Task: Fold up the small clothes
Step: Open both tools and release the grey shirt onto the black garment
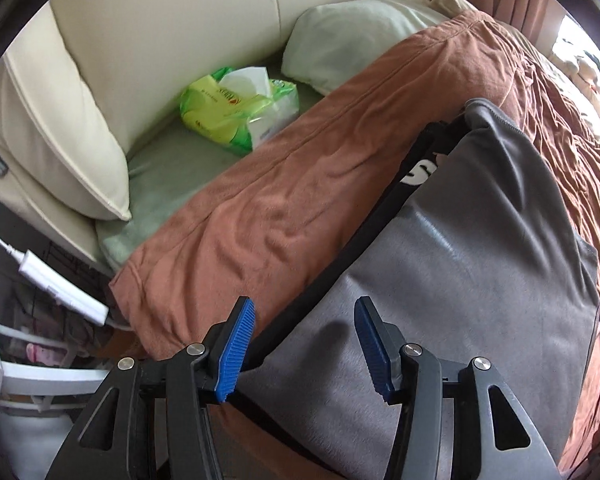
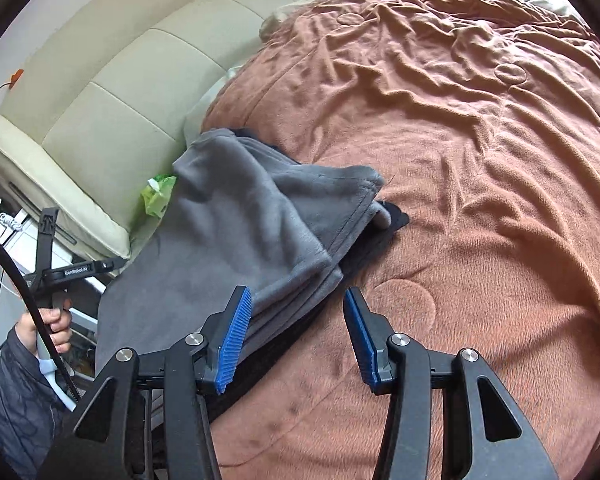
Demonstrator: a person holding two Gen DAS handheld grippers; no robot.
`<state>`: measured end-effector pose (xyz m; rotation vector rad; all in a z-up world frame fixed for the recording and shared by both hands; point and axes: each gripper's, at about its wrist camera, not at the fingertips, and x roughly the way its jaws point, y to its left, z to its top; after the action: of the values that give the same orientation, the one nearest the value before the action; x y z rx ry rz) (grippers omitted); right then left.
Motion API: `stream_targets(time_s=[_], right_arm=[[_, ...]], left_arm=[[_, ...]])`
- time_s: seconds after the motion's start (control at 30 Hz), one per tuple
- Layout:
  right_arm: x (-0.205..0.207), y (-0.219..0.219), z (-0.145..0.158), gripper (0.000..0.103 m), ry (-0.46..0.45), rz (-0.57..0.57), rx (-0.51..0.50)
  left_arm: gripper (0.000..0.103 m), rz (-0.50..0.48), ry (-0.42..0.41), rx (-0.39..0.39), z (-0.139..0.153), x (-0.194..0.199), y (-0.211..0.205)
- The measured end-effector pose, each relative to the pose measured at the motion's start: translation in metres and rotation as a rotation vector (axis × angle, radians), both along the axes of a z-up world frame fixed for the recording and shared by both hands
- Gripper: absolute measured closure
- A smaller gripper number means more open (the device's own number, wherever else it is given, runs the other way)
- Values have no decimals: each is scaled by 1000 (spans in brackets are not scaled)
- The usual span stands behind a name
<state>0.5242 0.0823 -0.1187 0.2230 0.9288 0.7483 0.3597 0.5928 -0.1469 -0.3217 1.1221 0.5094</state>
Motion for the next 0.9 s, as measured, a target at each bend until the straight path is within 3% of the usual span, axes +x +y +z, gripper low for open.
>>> stream_targets(time_s=[0.17,0.23,0.4,0.57,0.73,0.9], right_arm=[[-12,-6,0,57,2,1,-11],[-16,-8,1,57,4,-1,-11],[-28,-13,1,57,1,-2,-13],[-38,-18,1,57,0,-5,-20],[-41,-21,6,57,-9,-15,-20],[-51,-19,12,57,-20,10,-23]], left_arm=[[49,40,13,-50,-10,-23,2],[54,55,9,-73,-12,-31,3],[95,44,0,-81,-12,-43,-2],[98,48,0,-22,-2,-52,-11],[98,36,16,-28,7,-55,-13],[90,102,-9,11,17,-61,-12]])
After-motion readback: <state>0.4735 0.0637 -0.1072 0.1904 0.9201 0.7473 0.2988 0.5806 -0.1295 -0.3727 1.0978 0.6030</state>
